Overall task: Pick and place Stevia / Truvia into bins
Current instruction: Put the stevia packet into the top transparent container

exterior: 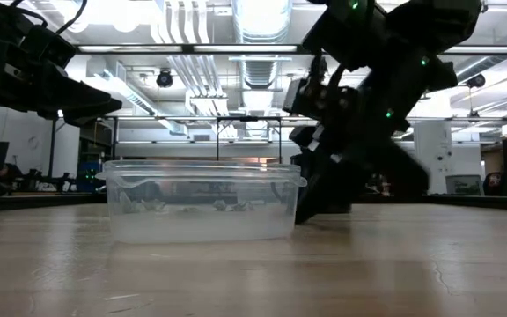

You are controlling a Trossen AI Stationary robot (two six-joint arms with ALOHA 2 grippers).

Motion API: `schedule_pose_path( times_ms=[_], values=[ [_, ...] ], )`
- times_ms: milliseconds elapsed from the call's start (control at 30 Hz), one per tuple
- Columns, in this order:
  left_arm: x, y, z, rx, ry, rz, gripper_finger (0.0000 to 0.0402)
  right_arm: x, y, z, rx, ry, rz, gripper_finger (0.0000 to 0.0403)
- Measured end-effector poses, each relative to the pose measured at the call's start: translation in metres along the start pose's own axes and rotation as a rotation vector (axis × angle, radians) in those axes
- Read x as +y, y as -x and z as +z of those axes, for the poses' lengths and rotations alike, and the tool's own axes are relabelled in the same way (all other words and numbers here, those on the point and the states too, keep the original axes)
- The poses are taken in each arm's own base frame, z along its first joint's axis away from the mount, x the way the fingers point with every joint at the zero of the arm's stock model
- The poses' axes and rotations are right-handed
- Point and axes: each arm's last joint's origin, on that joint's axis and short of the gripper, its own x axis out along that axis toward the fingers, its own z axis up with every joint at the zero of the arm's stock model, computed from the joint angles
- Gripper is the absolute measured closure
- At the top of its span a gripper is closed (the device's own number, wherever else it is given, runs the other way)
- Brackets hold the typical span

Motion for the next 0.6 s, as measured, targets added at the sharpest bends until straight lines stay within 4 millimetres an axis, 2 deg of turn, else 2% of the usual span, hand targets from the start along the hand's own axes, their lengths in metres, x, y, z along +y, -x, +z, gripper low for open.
schedule_pose_path(
  times_ms=[300,600],
  values=[
    [0.0,0.0,0.0,-0.001,0.0,0.0,0.0269,-0.01,0.001,-0.002,0.055,0.105,-0.326,0.0391],
    [0.0,0.0,0.0,-0.001,0.0,0.0,0.0269,-0.013,0.003,0.011,-0.036,0.19,-0.374,0.0391]
  ],
)
